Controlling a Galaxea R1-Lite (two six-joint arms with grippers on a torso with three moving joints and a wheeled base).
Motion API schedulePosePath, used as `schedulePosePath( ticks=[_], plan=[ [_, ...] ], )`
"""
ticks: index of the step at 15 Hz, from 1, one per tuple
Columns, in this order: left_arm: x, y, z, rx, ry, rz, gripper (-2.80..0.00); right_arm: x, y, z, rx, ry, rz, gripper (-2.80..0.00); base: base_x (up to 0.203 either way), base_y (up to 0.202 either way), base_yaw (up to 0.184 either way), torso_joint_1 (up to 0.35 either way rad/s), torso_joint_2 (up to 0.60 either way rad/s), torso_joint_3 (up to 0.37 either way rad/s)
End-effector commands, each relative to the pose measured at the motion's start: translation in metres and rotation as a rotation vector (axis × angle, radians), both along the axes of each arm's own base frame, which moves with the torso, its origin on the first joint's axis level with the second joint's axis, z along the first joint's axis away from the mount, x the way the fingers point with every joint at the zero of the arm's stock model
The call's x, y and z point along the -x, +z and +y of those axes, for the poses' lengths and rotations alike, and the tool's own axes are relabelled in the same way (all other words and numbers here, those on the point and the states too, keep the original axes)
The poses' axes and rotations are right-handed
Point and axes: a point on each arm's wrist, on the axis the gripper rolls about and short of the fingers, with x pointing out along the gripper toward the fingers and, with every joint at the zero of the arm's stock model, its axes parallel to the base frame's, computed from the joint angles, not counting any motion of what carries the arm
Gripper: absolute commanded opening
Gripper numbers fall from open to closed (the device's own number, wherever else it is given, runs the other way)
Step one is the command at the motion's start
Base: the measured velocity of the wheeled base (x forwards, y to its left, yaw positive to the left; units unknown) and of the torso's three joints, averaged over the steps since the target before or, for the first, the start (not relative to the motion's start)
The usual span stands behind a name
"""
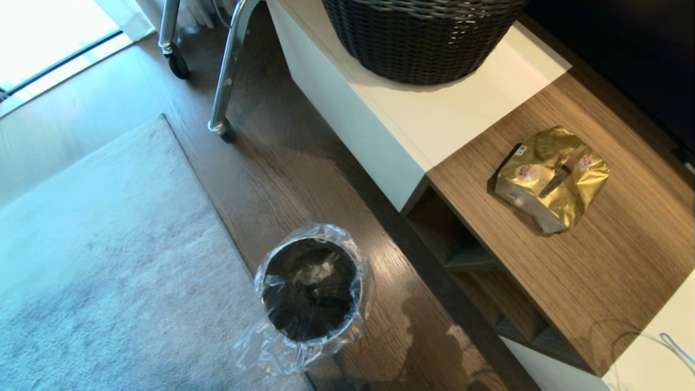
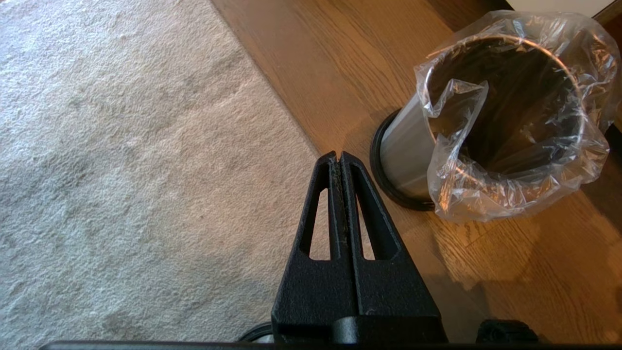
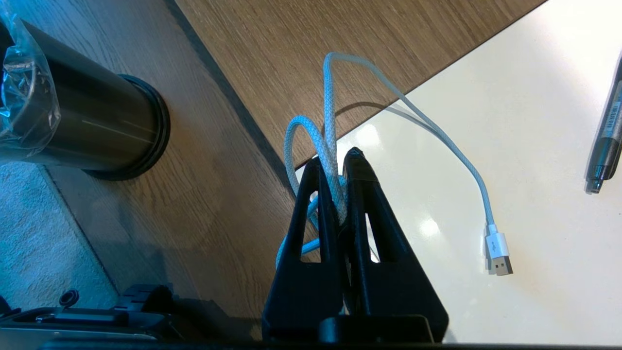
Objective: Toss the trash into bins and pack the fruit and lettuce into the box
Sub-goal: Throw it into the trash can
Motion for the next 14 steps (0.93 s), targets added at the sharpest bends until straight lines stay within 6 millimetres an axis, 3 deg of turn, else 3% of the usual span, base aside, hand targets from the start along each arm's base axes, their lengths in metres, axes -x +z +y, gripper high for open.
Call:
schedulePosePath(
  ticks=[1, 9, 14],
  plan=[
    [0.0, 0.0, 0.0, 0.0, 0.001, -0.001, -2.8, 0.0, 0.0, 0.0, 0.002, 0.001, 0.002, -2.8, 0.0, 0.0, 0.0, 0.0, 0.0, -0.034],
    [0.0, 0.0, 0.0, -0.002, 0.0, 0.0, -2.8, 0.001, 0.005, 0.0, 0.039, 0.013, -0.018, -2.8, 0.0, 0.0, 0.0, 0.0, 0.0, 0.0],
    [0.0, 0.0, 0.0, -0.002, 0.001, 0.0, -2.8, -0.001, 0.043, 0.004, 0.036, 0.196, -0.016, -2.8, 0.0, 0.0, 0.0, 0.0, 0.0, 0.0]
  ],
)
